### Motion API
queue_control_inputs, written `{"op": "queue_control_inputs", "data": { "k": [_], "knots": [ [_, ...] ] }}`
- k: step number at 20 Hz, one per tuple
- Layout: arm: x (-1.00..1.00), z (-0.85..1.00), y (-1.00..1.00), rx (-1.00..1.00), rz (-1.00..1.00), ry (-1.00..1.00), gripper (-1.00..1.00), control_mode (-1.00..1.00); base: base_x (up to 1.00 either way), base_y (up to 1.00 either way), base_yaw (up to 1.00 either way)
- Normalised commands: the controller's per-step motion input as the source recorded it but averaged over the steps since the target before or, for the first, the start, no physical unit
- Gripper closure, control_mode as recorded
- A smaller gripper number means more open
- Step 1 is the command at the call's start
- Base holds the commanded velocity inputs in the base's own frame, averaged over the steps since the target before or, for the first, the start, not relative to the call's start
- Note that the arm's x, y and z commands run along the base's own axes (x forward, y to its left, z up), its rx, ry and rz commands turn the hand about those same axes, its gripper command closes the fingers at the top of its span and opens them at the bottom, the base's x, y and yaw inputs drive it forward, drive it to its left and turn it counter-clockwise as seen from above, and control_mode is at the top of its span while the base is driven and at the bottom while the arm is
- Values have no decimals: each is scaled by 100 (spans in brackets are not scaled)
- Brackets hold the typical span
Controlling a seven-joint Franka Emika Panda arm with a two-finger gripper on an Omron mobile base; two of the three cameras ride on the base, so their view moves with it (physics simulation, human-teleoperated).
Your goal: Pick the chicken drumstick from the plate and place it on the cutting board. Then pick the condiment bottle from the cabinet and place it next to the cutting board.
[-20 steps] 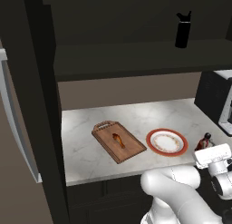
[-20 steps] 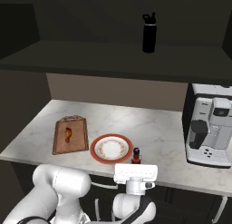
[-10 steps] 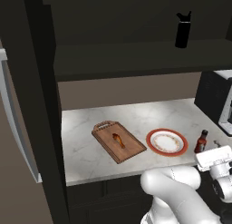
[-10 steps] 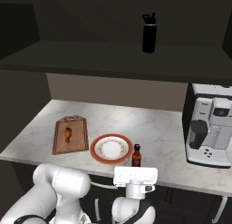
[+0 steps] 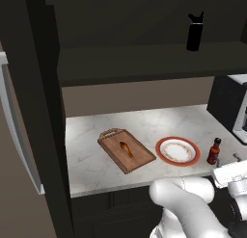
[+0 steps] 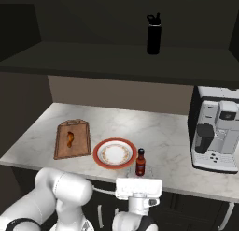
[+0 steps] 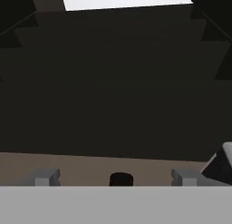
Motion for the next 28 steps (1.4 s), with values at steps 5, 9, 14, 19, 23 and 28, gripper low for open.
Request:
{"op": "queue_control_inputs", "data": {
  "k": [5, 9, 14, 19, 23, 28],
  "knots": [
    [-45, 29, 0, 0, 0, -6, -100, -100, 0, 0, 0],
    [-52, 54, 0, -1, 0, -4, -100, -100, 0, 0, 0],
    [-31, 69, 3, -10, 0, 0, -100, -100, 0, 0, 0],
    [-14, 74, 11, -15, 0, 0, -100, -100, 0, 0, 0],
    [-17, 58, 16, -15, 0, 0, -100, -100, 0, 0, 0],
    [-28, 50, 11, -15, 2, 0, -100, -100, 0, 0, 0]
  ]
}}
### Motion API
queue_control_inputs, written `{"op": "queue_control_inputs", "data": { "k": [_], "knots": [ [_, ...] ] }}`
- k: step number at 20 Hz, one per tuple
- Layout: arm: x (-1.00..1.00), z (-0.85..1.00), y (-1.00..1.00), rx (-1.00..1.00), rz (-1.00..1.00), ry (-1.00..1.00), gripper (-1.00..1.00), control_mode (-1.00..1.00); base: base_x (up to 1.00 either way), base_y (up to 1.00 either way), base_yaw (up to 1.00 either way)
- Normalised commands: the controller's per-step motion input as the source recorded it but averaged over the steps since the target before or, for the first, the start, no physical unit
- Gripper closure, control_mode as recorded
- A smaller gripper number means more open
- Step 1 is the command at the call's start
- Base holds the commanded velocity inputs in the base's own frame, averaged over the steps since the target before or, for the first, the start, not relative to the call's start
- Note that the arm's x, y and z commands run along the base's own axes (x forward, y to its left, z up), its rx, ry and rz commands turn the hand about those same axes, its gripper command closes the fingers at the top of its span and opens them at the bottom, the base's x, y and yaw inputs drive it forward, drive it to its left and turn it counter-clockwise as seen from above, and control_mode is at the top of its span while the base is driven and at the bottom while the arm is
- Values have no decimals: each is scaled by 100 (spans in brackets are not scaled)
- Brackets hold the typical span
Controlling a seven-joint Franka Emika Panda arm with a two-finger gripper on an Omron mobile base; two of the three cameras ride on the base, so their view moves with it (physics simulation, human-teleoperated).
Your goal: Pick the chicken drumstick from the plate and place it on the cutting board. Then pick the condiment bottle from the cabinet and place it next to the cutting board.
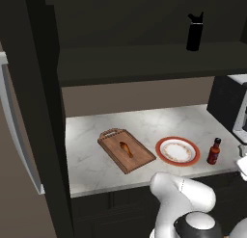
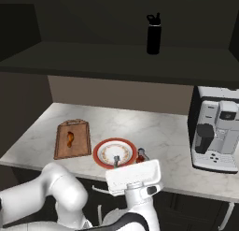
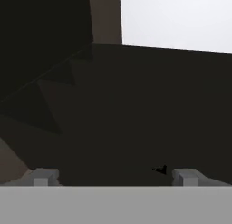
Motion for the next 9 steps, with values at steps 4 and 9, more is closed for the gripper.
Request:
{"op": "queue_control_inputs", "data": {
  "k": [4, 9],
  "knots": [
    [-33, 29, 1, -14, 3, -1, -100, -100, 0, 0, 0],
    [-43, 22, 0, -14, 1, -4, -100, -100, 0, 0, 0]
  ]
}}
